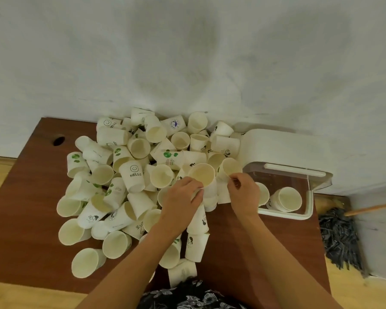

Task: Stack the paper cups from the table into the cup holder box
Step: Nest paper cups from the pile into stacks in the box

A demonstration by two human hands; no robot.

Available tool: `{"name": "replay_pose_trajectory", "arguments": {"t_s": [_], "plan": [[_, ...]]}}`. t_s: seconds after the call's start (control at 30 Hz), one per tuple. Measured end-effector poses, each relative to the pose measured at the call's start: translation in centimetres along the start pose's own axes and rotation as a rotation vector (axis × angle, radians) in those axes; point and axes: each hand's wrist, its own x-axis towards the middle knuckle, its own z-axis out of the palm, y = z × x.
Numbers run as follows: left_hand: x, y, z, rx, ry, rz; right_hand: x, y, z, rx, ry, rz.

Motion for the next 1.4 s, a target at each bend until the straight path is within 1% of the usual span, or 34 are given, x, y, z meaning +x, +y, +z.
{"name": "replay_pose_trajectory", "arguments": {"t_s": [0.1,0.2,0.27,0.33,0.4,0.6,0.7,0.87,1.0,1.1,1.2,1.4], "plan": [[-0.4,1.5,0.6,-0.028,0.016,0.037,-2.3,0.1,-2.7,0.100,0.089,-0.011],[-0.5,3.4,2.3,-0.053,-0.026,0.048,-4.4,1.4,-5.4,0.127,0.142,-0.010],[-0.6,4.7,3.9,-0.046,-0.070,0.056,-5.4,2.8,-7.3,0.109,0.169,0.030],[-0.6,6.0,5.4,-0.031,-0.108,0.083,-5.9,4.1,-9.3,0.095,0.169,0.123],[-0.4,7.2,6.8,-0.025,-0.128,0.112,-6.1,5.5,-11.2,0.058,0.183,0.170],[0.9,10.1,10.1,0.049,-0.163,0.146,-5.2,8.4,-15.1,-0.085,0.198,0.156],[1.3,10.4,11.6,0.110,-0.197,0.113,-4.2,9.7,-15.7,-0.153,0.141,0.121],[1.7,9.8,14.2,0.205,-0.284,0.069,-2.4,12.1,-15.2,-0.291,-0.045,0.066],[2.2,9.5,15.7,0.396,-0.311,0.036,-1.5,13.5,-14.8,-0.363,-0.125,0.007],[2.8,9.3,16.6,0.515,-0.396,-0.008,-0.4,14.6,-14.4,-0.455,-0.222,-0.032],[3.2,9.4,17.5,0.513,-0.441,-0.051,0.5,15.3,-13.8,-0.498,-0.310,-0.038],[3.7,9.4,18.3,0.479,-0.452,-0.056,1.5,15.7,-13.0,-0.452,-0.353,0.005]]}}
